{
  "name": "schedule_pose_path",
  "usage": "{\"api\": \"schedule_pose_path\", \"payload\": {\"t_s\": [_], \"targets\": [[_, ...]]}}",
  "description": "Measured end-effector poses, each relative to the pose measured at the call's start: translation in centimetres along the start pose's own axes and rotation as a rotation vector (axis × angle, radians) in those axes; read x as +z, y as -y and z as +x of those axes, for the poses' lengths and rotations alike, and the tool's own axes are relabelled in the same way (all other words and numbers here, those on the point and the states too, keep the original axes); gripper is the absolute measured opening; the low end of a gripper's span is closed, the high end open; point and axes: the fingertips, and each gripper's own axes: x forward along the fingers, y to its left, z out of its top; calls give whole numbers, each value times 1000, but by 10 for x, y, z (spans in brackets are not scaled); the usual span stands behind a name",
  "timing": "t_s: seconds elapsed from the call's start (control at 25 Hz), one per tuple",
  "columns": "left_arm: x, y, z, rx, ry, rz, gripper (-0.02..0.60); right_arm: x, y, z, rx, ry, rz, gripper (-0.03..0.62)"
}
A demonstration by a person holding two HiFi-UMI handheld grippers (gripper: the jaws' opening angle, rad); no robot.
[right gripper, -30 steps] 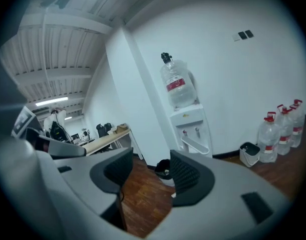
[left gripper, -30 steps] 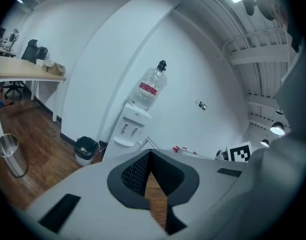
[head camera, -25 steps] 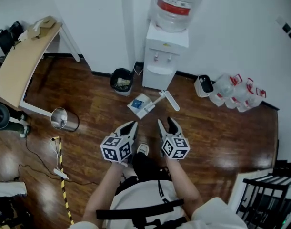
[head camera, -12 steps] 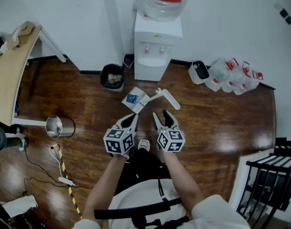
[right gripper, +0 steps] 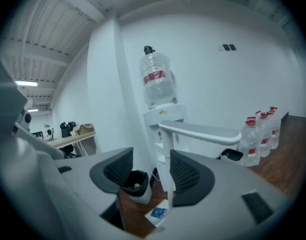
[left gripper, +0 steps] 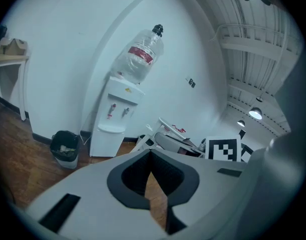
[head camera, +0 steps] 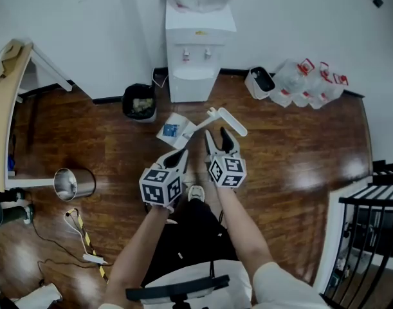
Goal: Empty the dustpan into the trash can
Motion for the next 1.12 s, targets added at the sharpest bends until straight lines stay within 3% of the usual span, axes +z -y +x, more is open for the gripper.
{"api": "schedule_pose_path", "payload": {"t_s": [0.24, 0.52, 0.8, 1.04, 1.12], "targets": [[-19, -20, 18, -26, 5, -17, -6, 1, 22, 38, -42, 98, -43, 281], [-34, -29, 35, -52, 25, -38, -6, 5, 21, 74, 4, 188, -104, 308], [-54, -43, 37, -30, 4, -54, -6, 15, 19, 93, 13, 203, -129, 304], [-53, -46, 33, -22, 1, -72, -6, 15, 16, 104, 0, 147, -152, 238], [-50, -47, 31, -20, 6, -83, -6, 13, 17, 105, -18, 122, -158, 178]]}}
